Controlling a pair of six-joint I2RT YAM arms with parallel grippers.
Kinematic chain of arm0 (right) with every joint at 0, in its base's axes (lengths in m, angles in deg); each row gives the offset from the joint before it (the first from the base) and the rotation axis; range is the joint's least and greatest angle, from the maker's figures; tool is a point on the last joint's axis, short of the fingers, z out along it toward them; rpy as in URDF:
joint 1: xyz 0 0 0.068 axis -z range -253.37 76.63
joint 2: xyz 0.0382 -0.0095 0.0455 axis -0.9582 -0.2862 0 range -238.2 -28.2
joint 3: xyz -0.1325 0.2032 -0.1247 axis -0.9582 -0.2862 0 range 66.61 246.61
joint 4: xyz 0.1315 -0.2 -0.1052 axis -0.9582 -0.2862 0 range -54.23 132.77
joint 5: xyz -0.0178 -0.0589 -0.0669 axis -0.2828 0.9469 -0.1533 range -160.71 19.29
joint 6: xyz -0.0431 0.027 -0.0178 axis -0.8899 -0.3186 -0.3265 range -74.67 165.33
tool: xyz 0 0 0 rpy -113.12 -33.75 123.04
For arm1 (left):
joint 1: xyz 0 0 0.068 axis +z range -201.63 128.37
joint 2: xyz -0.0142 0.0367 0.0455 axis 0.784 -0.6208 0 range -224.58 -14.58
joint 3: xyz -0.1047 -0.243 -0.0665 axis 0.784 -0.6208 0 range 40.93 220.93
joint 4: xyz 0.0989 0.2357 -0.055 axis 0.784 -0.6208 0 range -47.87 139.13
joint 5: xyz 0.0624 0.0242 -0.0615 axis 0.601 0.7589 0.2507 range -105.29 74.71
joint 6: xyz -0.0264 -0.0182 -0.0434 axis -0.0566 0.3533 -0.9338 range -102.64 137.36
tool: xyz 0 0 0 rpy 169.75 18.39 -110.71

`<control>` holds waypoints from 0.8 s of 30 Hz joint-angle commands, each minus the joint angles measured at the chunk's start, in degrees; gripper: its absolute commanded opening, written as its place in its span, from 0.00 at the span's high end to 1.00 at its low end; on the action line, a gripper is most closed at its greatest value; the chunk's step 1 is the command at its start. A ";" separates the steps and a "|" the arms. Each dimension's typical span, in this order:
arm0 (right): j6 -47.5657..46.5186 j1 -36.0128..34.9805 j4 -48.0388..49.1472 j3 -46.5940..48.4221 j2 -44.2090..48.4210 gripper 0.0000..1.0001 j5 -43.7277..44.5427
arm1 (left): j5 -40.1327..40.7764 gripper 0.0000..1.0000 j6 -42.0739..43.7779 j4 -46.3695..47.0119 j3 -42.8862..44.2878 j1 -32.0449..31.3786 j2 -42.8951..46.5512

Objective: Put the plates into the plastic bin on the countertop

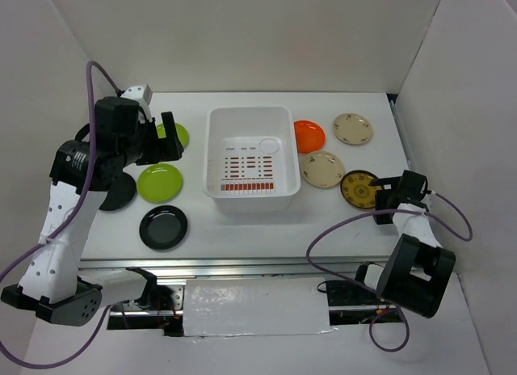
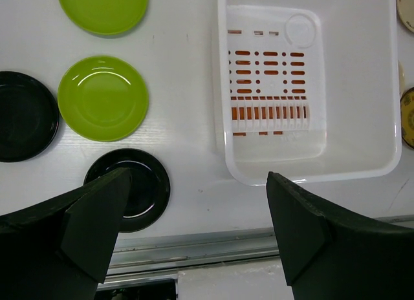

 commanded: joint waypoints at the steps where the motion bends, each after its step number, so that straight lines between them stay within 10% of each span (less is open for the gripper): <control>1: 4.22 0.11 7.39 -0.92 -4.10 0.02 0.45 | -1.19 0.01 1.54 1.08 2.66 0.46 -1.47; 10: 5.36 -0.42 3.80 2.51 -14.82 0.14 3.70 | -0.40 0.01 1.55 1.52 3.11 0.82 -3.05; 20: 5.54 -0.51 2.65 4.70 -18.45 0.63 3.26 | 1.27 0.01 2.07 0.99 3.99 2.04 -3.67; 24: 6.59 -0.60 1.51 5.50 -18.54 1.00 3.61 | 1.36 0.01 2.07 0.64 3.81 2.48 -3.50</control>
